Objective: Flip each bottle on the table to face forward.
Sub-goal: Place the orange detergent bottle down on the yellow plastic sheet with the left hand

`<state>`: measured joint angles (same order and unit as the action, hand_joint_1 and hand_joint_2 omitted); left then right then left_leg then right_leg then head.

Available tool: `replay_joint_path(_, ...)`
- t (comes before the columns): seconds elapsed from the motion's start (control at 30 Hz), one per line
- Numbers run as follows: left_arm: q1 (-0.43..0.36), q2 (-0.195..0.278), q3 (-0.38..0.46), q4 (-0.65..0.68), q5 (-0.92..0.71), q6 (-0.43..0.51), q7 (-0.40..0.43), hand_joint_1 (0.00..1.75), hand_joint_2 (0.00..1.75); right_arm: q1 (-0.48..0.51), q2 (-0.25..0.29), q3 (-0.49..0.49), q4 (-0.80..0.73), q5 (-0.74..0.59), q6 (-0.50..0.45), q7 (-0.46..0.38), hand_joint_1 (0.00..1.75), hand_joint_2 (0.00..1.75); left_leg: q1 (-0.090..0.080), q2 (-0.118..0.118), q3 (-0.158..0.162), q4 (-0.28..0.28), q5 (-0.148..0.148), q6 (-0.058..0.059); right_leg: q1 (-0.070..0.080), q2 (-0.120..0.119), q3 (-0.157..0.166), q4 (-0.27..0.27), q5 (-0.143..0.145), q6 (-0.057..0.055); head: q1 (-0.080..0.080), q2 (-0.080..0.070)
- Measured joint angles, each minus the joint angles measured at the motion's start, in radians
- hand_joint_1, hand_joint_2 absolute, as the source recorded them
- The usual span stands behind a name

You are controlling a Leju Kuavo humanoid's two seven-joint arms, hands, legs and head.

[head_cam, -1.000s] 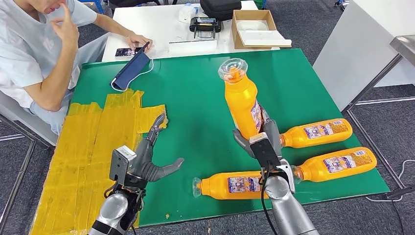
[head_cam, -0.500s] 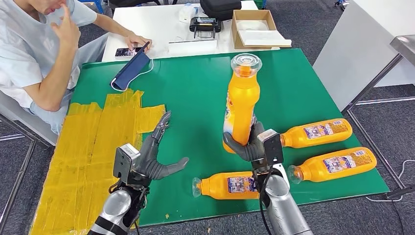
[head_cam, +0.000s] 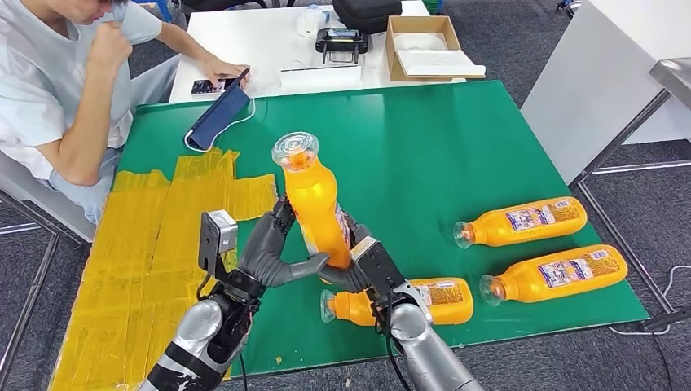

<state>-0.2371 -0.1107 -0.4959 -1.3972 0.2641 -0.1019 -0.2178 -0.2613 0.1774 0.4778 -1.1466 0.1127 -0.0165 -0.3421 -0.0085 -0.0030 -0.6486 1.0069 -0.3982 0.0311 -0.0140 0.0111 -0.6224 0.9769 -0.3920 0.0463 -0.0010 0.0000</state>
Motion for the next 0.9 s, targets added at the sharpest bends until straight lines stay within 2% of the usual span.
replay_joint_path(0.57,-0.028,0.006,-0.025,0.014,0.115,-0.001,0.017,0.00,1.75,-0.016,0.010,0.089,0.064,0.012,-0.005,-0.010,1.75,1.75,0.000,0.000,-0.001,0.000,0.000,0.000,0.000,0.000,-0.001,0.000,0.000,0.000,0.000,0.000)
replay_joint_path(0.77,0.000,0.011,-0.037,-0.009,0.123,-0.001,0.008,0.00,1.75,0.000,0.010,0.123,0.092,0.036,-0.026,-0.030,1.75,1.75,0.000,0.000,-0.002,0.000,0.000,0.000,0.000,0.000,-0.002,0.000,0.000,0.000,0.000,0.000)
replay_joint_path(0.8,0.004,0.011,-0.037,-0.013,0.123,0.000,0.007,0.07,1.75,0.003,0.010,0.126,0.097,0.038,-0.028,-0.032,1.75,1.75,0.000,0.000,-0.002,0.000,0.000,0.000,0.000,0.000,-0.002,0.000,0.000,0.000,0.000,0.000)
replay_joint_path(0.83,0.007,0.012,-0.038,-0.016,0.123,0.001,0.007,0.45,1.75,0.004,0.010,0.129,0.101,0.041,-0.029,-0.033,1.75,1.75,0.000,0.000,-0.002,0.000,0.000,0.000,0.000,0.000,-0.002,0.000,0.000,0.000,0.000,0.000)
replay_joint_path(0.9,0.010,0.012,-0.038,-0.018,0.123,0.001,0.007,1.33,1.75,0.006,0.010,0.132,0.107,0.049,-0.030,-0.034,1.75,1.75,0.000,0.000,-0.002,0.000,0.000,0.000,0.000,0.000,-0.002,0.000,0.000,0.000,0.000,0.000)
